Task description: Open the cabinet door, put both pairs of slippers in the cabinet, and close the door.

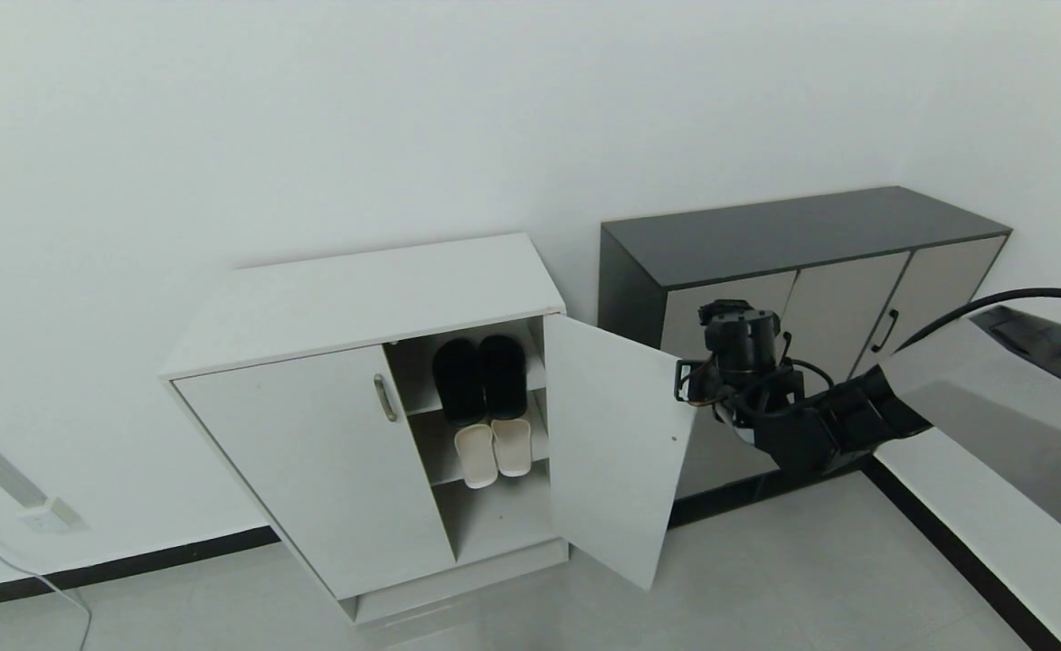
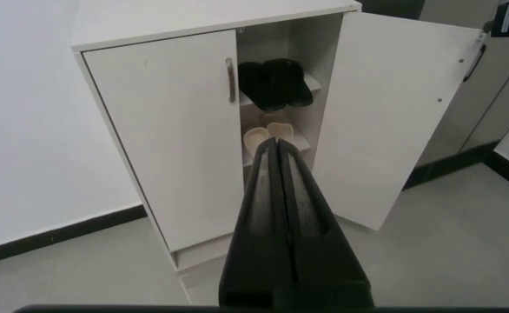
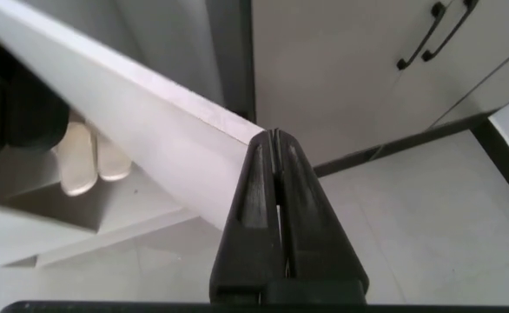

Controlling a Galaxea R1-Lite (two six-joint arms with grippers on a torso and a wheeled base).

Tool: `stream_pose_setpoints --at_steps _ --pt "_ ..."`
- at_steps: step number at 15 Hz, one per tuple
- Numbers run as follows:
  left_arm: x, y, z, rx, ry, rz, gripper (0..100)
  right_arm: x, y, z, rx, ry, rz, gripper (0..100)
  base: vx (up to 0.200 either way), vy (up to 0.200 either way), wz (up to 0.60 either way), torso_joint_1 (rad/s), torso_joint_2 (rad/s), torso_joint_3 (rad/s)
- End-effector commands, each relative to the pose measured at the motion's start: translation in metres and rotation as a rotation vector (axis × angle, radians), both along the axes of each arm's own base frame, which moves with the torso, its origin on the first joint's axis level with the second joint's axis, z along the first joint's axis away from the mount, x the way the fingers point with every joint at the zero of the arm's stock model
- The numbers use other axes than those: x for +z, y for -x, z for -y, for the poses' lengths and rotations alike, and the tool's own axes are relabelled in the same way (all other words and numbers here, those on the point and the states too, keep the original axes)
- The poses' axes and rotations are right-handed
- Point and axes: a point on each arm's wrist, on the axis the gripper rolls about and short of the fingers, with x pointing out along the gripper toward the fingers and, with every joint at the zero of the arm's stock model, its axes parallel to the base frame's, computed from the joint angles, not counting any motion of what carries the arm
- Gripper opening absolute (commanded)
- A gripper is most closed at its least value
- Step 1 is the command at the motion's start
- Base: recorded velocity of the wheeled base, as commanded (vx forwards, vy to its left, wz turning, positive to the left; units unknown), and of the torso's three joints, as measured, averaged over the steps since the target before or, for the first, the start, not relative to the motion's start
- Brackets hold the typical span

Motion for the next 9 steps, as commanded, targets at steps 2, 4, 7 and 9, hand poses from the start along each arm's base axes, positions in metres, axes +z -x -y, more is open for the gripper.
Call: stream_pose_setpoints --at_steps 2,4,7,9 --pt "0.000 0.000 0.000 -0.001 0.000 -0.003 0 0.005 0.022 -0.018 0.057 0.008 -0.009 0 0.000 0.000 0.00 0.000 0.00 0.000" --pt "0.000 0.000 0.000 -0.001 0.000 -0.003 0 0.014 0.044 -0.033 0.112 0.004 -0.004 0 0.000 0.000 0.00 0.000 0.00 0.000" --pt "0.000 0.000 0.000 -0.001 0.000 -0.003 0 0.021 0.045 -0.030 0.107 -0.008 0.020 0 0.000 0.000 0.00 0.000 0.00 0.000" --pt "0.000 0.000 0.000 0.001 0.001 -0.001 0 0.015 0.037 -0.024 0.089 -0.004 0.010 0 0.000 0.000 0.00 0.000 0.00 0.000"
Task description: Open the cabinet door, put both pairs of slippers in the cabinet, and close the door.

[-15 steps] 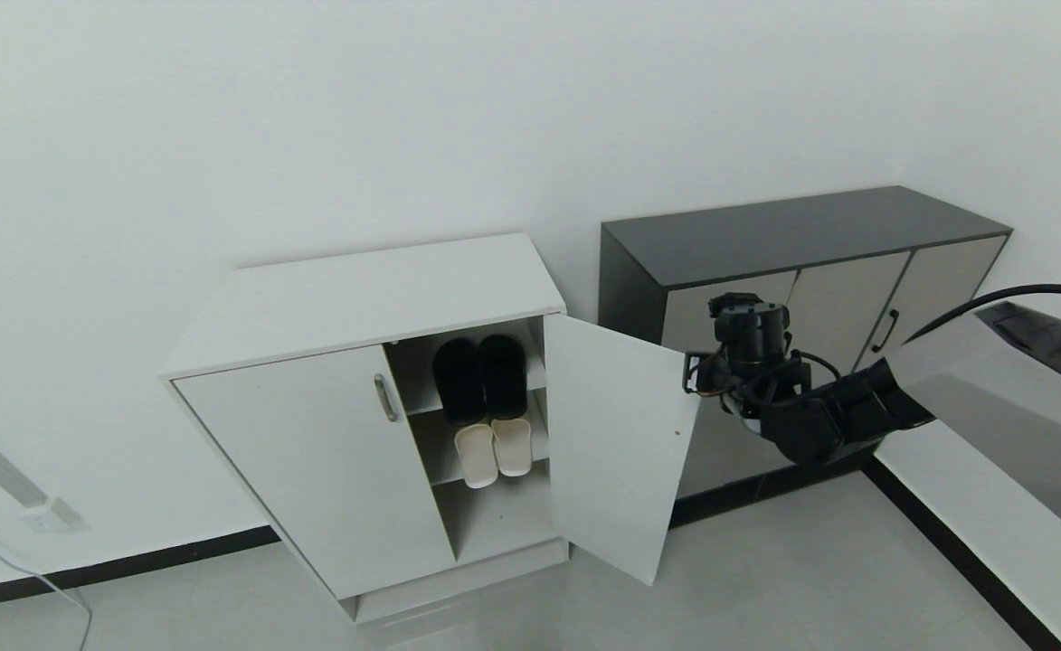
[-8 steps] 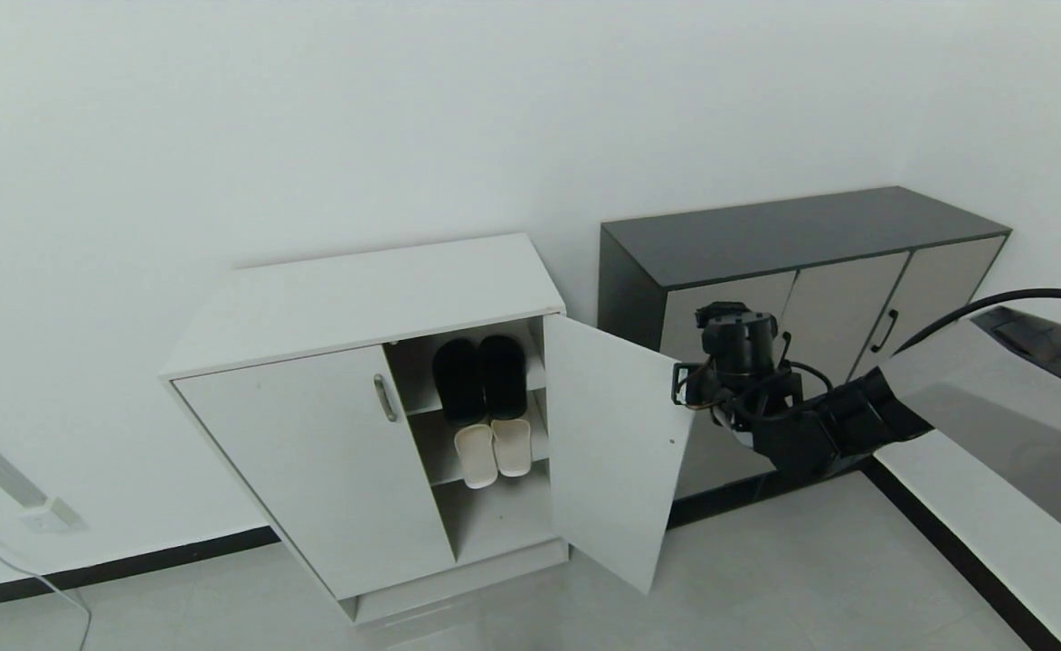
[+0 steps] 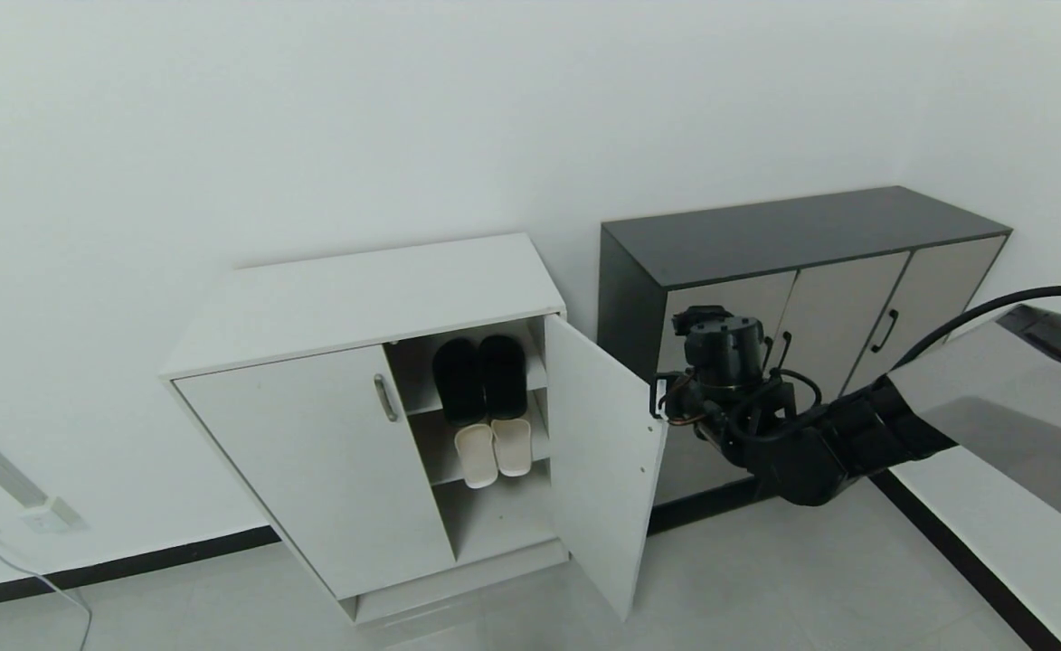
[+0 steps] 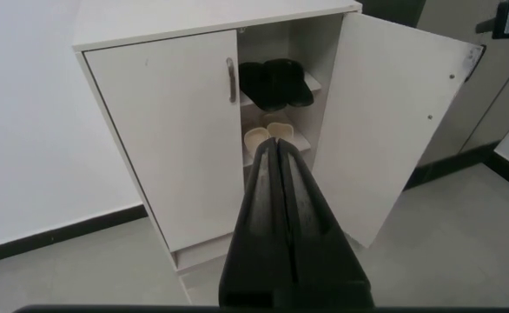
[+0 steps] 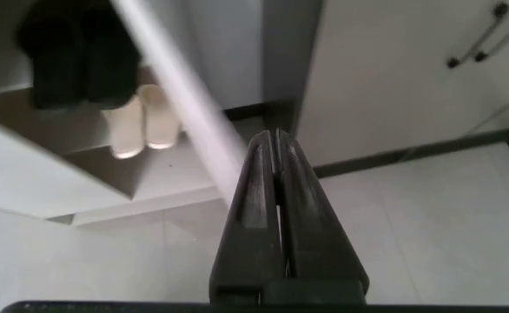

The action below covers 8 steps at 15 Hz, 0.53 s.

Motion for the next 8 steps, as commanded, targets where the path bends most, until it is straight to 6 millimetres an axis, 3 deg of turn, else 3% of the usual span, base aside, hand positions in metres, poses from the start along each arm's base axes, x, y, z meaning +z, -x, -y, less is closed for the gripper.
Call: stream_pose_setpoints --at_steps 1,3,8 --pt "0.000 0.000 0.000 0.001 0.000 -0.001 0 -0.008 -0.005 0.000 -0.007 0.007 -0.011 0 0.000 0.000 0.00 0.000 0.00 0.000" --pt "0.000 0.000 0.000 -0.001 0.000 -0.001 0 -0.015 -0.005 -0.003 0.001 0.017 -0.025 0 0.000 0.000 0.00 0.000 0.00 0.000" --pt "0.000 0.000 0.000 0.001 0.000 -0.001 0 -0.024 0.022 -0.032 0.088 0.032 -0.055 0 0.000 0.000 0.00 0.000 0.00 0.000"
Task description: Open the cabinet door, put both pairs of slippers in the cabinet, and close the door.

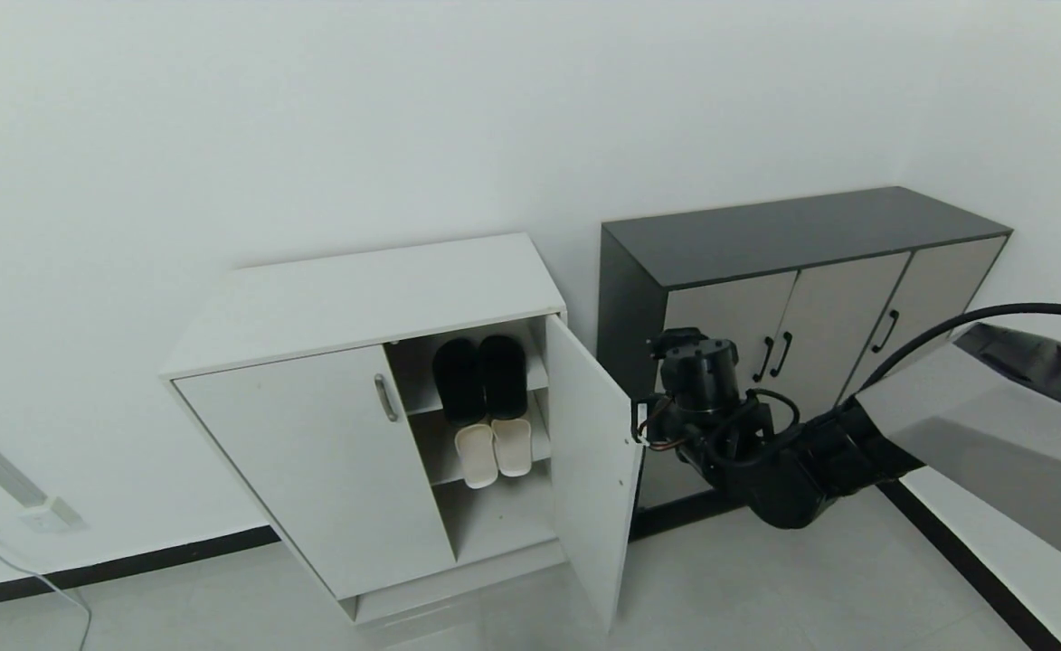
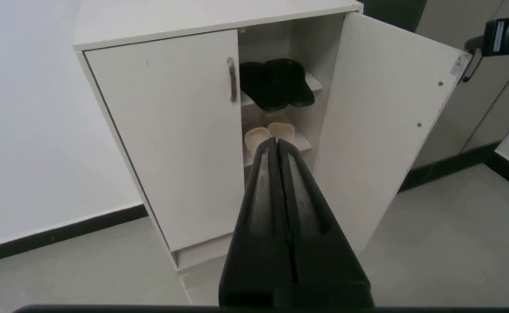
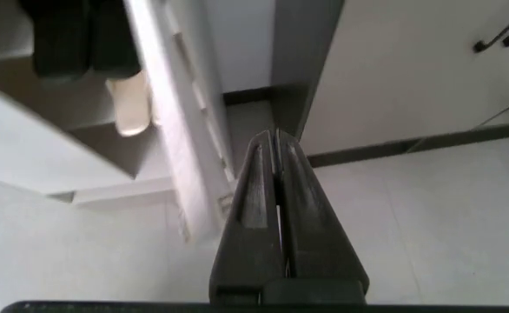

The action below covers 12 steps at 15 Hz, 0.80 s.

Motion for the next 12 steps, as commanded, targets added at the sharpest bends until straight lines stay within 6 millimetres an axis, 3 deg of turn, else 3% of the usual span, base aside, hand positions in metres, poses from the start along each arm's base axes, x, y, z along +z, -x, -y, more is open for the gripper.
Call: stream_pose_setpoints --at_steps 1,6,9,12 --pt "0.000 0.000 0.000 0.000 0.000 -0.001 0 -0.004 0.016 -0.016 0.048 0.000 -0.018 0 0.000 0.000 0.00 0.000 0.00 0.000" --pt "0.000 0.000 0.000 0.000 0.001 -0.001 0 0.004 0.057 -0.042 0.155 -0.040 -0.004 0 0.000 0.000 0.00 0.000 0.00 0.000" --pt "0.000 0.000 0.000 0.001 0.000 -0.001 0 0.008 0.077 -0.035 0.260 -0.046 0.023 0 0.000 0.000 0.00 0.000 0.00 0.000" --pt "0.000 0.000 0.000 0.001 0.001 -0.003 0 0.010 0.081 -0.031 0.284 -0.025 0.032 0 0.000 0.000 0.00 0.000 0.00 0.000"
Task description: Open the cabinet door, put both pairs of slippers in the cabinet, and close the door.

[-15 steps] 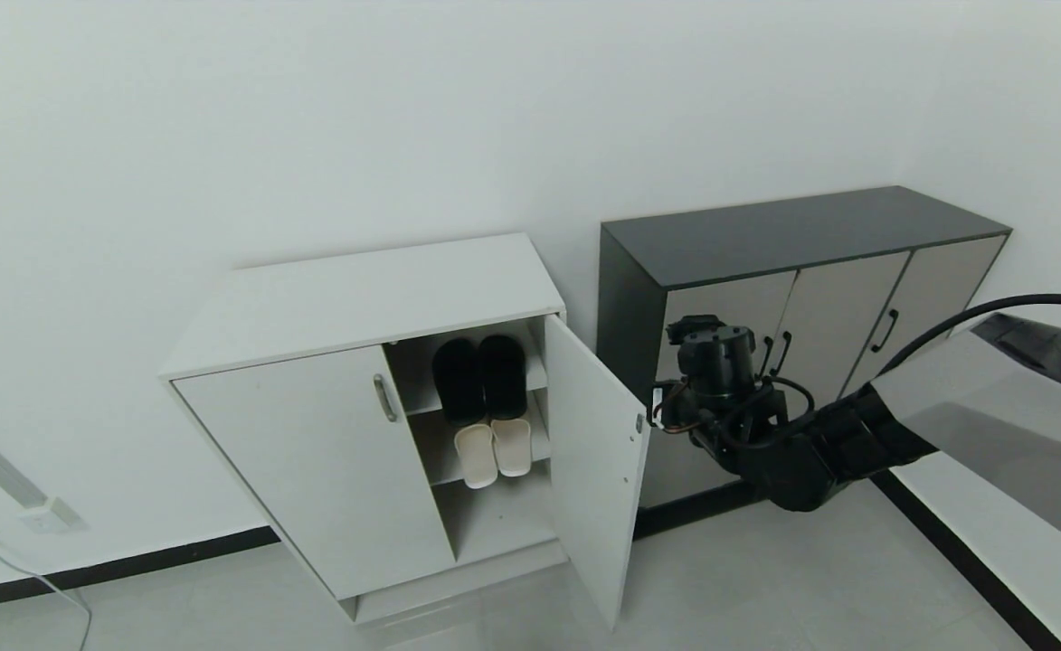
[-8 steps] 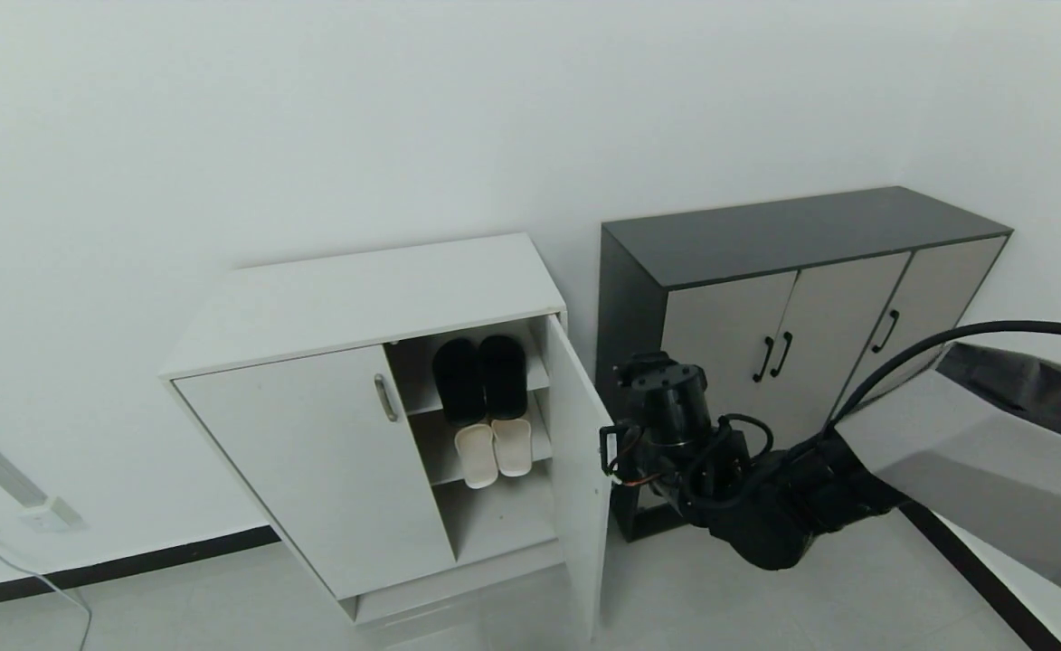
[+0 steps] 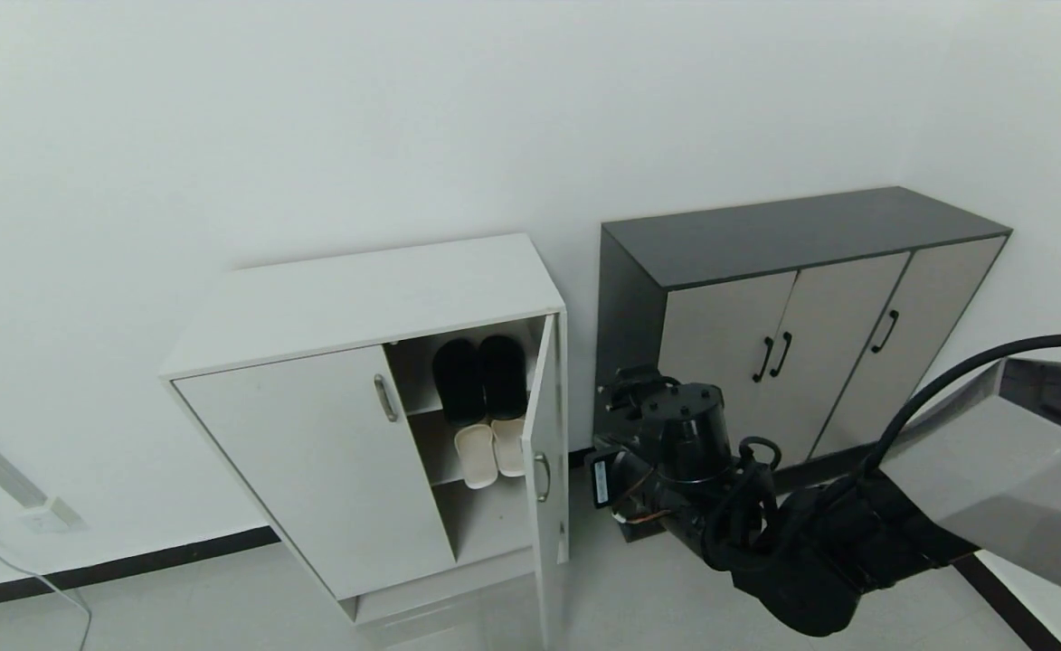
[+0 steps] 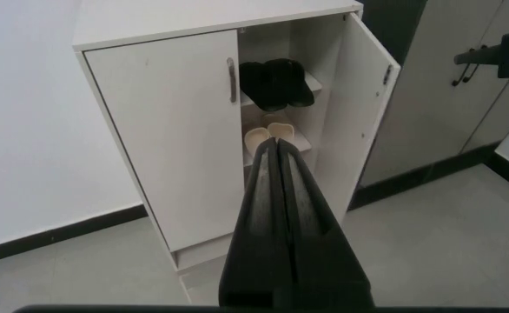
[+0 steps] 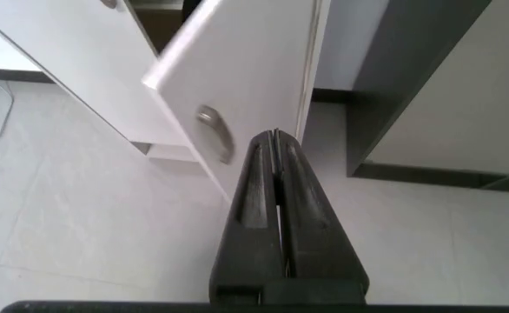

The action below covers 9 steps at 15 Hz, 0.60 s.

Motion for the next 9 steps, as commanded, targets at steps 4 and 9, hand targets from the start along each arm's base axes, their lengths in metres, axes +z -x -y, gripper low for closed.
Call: stream_pose_setpoints --at_steps 4,9 --pt "0.0000 -0.0001 0.0000 0.001 0.000 -0.001 0 0.0060 0.0035 0.0022 0.003 -0.005 0.007 0 0.000 0.000 0.45 0.002 0.00 0.003" --pt "0.0000 -0.0001 0.0000 0.001 0.000 -0.001 0 0.0045 0.0030 0.0025 0.003 -0.004 0.005 0 0.000 0.000 0.60 0.006 0.00 0.003"
